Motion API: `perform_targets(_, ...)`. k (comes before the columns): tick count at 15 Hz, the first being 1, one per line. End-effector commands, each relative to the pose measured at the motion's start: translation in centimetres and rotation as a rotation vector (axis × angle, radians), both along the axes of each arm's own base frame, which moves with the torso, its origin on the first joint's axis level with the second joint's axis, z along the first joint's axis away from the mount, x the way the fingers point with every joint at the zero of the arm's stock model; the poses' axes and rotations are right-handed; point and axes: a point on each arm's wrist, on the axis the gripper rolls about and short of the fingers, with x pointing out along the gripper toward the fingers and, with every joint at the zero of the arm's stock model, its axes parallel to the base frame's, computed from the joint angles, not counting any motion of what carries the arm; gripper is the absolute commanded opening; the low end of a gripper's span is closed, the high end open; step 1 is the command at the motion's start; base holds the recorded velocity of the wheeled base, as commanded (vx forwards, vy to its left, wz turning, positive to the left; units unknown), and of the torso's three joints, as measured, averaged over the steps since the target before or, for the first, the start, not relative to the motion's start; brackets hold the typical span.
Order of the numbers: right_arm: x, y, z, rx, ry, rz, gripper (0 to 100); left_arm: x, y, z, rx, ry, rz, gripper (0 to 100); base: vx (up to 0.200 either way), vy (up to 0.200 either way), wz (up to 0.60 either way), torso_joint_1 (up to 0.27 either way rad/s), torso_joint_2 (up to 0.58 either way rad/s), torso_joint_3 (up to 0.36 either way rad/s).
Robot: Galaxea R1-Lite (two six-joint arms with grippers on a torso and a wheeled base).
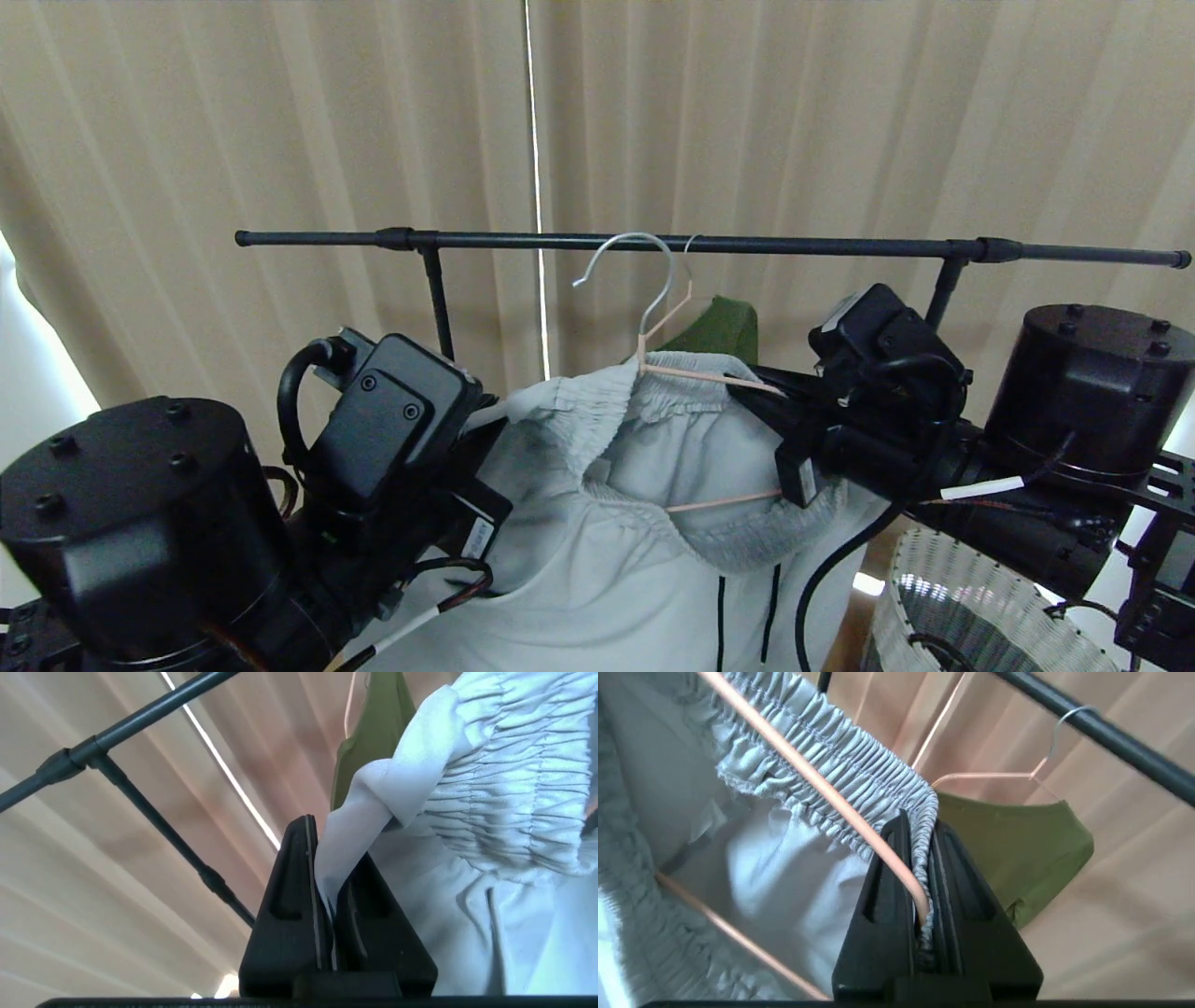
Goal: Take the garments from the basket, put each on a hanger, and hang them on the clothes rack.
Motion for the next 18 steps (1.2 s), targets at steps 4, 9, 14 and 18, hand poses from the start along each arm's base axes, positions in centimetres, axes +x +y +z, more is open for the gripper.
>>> perform_targets(4, -0.2, -0.1, 0.1, 0.004, -0.002, 0.002, 0, 0.1, 0.2, -0.2, 0.003, 0.008, 0.009, 0, 0.000, 0.000, 0.00, 0.000, 0.00, 0.000)
perform_targets(9, -0.4, -2.1, 0.7, 0.016, -0.020, -0.063, 0, -0.7, 1.7, -0.5, -0.037, 0.030, 0.002, 100, 0.000, 0.000, 0.00, 0.000, 0.00, 0.000)
perform_targets(14, -0.2, -4.8, 1.2, 0.026, -0.038, -0.156, 0, -1.5, 4.9, -1.0, -0.070, 0.051, -0.058, 100, 0.000, 0.000, 0.00, 0.000, 0.00, 0.000)
perform_targets(18, -1.2, -5.6, 2.7, 0.067, -0.087, -0.158, 0, -1.5, 6.6, -3.0, -0.050, 0.125, 0.011, 100, 0.000, 0.000, 0.00, 0.000, 0.00, 0.000)
